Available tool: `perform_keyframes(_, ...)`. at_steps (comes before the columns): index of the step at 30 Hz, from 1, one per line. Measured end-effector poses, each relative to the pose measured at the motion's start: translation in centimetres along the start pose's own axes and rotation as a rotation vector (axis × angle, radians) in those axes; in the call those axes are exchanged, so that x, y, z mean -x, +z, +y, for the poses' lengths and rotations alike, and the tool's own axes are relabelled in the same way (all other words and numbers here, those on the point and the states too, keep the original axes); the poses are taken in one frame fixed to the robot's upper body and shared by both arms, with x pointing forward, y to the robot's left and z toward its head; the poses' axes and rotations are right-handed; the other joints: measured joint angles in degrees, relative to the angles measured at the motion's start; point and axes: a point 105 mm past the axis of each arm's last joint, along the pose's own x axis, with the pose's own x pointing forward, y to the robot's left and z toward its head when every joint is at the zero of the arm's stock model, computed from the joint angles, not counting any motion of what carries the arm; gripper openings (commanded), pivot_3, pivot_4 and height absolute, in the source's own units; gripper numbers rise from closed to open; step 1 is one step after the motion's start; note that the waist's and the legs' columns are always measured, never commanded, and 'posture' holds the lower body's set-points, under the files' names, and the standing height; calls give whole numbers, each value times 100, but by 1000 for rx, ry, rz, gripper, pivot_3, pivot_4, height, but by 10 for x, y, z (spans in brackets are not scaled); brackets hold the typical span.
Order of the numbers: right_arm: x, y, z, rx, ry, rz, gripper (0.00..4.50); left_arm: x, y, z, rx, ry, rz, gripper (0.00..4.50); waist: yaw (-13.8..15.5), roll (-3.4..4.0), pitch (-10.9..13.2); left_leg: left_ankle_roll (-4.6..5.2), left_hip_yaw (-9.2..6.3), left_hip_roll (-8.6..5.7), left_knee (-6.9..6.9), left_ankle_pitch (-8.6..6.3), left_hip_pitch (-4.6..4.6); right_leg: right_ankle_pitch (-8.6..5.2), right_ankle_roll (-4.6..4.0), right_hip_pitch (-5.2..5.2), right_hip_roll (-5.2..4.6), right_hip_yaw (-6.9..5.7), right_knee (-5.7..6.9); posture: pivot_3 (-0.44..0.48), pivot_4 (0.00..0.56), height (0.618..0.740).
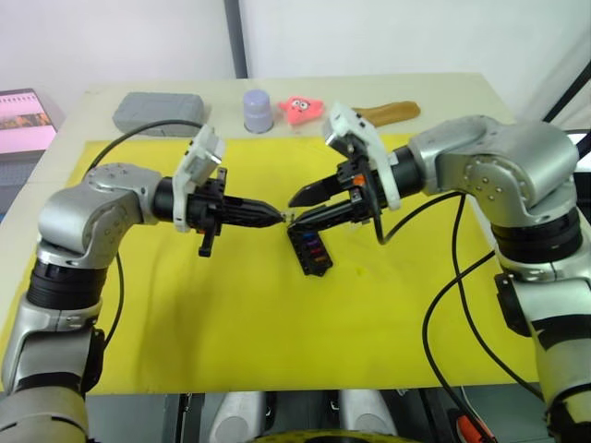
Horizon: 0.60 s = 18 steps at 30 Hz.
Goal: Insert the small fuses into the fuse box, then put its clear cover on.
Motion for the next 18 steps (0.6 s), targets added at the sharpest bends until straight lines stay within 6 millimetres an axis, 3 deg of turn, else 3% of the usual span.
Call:
perform_keyframes(3,0,0,-1,0,-6,1,45,0,0,-1,-14,-7,0,0,1,0,0,0,0,0,0,0,0,0,0,0,0,0,0,0,150,731)
perform_keyframes(14,-1,-1,-2,11,-8,8,45,1,-1,-1,-7,2,14,0,0,0,0,0,0,0,0,0,0,0,0,0,0,0,0,0,150,731)
perform_keyframes(18,-5,-4,-7,94,-37,68,0,11,-13,2,18,59,116,1357,-15,2,1,0,4,-1,-2,0,0,0,0,-6,3,0,3,0,150,731)
